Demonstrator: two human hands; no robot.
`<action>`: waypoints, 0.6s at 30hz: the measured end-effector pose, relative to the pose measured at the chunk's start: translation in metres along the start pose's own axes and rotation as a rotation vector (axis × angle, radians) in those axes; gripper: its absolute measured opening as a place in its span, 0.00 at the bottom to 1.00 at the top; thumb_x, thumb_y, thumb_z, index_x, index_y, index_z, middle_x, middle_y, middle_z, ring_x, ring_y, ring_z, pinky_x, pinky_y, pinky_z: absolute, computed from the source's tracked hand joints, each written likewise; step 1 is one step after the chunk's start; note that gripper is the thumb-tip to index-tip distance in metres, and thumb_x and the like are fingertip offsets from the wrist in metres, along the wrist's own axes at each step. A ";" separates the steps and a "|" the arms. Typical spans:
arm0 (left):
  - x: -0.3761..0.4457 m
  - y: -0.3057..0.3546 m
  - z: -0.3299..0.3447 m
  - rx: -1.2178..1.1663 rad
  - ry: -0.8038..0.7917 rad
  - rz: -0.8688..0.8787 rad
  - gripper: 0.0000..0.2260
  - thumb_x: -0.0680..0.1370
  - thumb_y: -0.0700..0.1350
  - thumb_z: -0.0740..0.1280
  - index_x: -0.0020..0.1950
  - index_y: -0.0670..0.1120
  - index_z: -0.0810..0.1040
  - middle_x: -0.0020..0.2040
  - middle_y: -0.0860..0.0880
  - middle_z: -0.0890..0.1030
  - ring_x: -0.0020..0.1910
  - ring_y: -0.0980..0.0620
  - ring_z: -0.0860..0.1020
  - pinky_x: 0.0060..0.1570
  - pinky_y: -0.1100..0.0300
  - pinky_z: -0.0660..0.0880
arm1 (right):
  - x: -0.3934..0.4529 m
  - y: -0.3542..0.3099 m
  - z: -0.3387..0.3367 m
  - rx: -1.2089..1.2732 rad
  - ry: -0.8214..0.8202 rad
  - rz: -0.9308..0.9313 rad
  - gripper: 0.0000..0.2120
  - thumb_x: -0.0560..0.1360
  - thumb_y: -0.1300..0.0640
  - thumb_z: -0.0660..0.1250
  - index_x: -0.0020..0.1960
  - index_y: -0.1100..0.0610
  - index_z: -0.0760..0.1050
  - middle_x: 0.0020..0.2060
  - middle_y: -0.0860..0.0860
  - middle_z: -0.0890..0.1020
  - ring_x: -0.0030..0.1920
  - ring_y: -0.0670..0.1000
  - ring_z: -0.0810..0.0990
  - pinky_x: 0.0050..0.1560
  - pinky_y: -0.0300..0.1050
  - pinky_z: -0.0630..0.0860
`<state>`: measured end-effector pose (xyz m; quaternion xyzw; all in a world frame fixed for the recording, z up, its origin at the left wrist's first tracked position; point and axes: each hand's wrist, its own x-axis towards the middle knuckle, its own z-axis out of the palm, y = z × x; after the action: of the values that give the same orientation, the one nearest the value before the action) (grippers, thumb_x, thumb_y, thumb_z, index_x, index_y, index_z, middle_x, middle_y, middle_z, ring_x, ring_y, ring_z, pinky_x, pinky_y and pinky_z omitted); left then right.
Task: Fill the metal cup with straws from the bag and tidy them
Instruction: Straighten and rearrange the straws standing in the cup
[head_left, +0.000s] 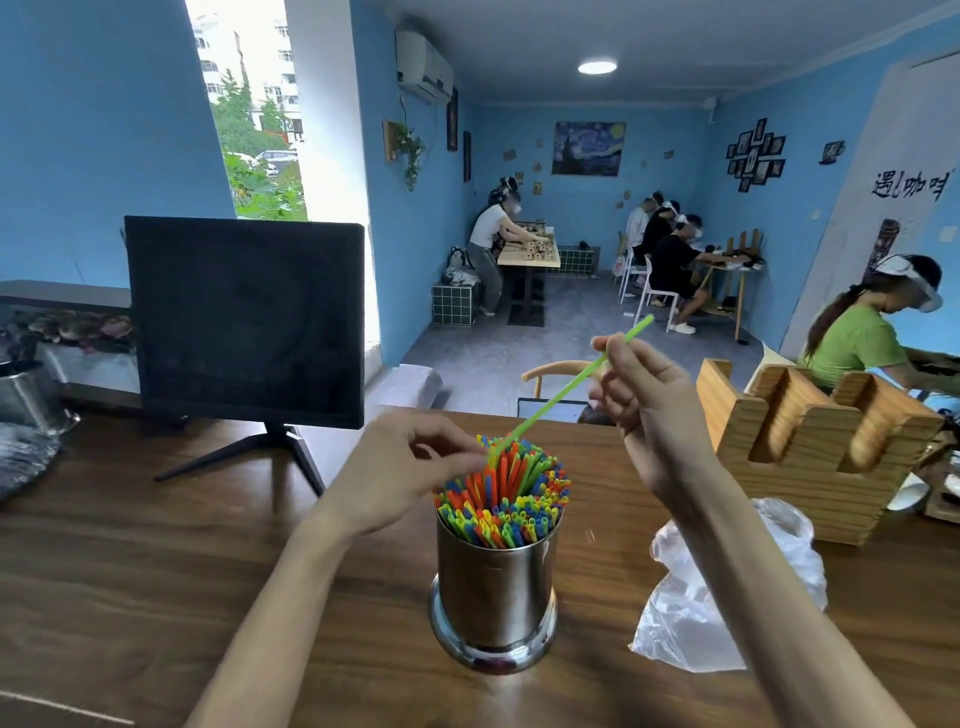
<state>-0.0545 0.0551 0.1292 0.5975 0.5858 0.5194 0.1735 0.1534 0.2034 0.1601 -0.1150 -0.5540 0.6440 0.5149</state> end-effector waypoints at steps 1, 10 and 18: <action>0.000 -0.004 0.003 0.045 -0.044 -0.002 0.04 0.73 0.48 0.78 0.44 0.57 0.88 0.42 0.54 0.87 0.38 0.60 0.83 0.41 0.67 0.77 | 0.001 -0.001 0.002 -0.056 0.012 -0.048 0.07 0.74 0.50 0.70 0.45 0.52 0.85 0.32 0.48 0.80 0.36 0.46 0.80 0.40 0.37 0.78; 0.003 -0.014 0.011 0.168 -0.022 -0.028 0.08 0.76 0.48 0.76 0.46 0.63 0.85 0.44 0.62 0.84 0.42 0.58 0.80 0.41 0.65 0.78 | -0.007 0.020 0.008 -0.557 -0.072 -0.300 0.24 0.79 0.62 0.71 0.65 0.38 0.70 0.40 0.51 0.82 0.37 0.55 0.85 0.35 0.51 0.83; 0.023 -0.008 0.034 0.250 0.093 0.000 0.03 0.77 0.52 0.74 0.50 0.58 0.86 0.40 0.62 0.82 0.42 0.63 0.78 0.41 0.74 0.69 | -0.022 0.053 -0.005 -1.053 -0.185 -0.374 0.04 0.73 0.54 0.78 0.46 0.54 0.86 0.42 0.45 0.82 0.45 0.44 0.79 0.45 0.36 0.72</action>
<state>-0.0356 0.0913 0.1184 0.5897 0.6534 0.4695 0.0703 0.1385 0.1966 0.1054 -0.1991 -0.8542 0.1860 0.4429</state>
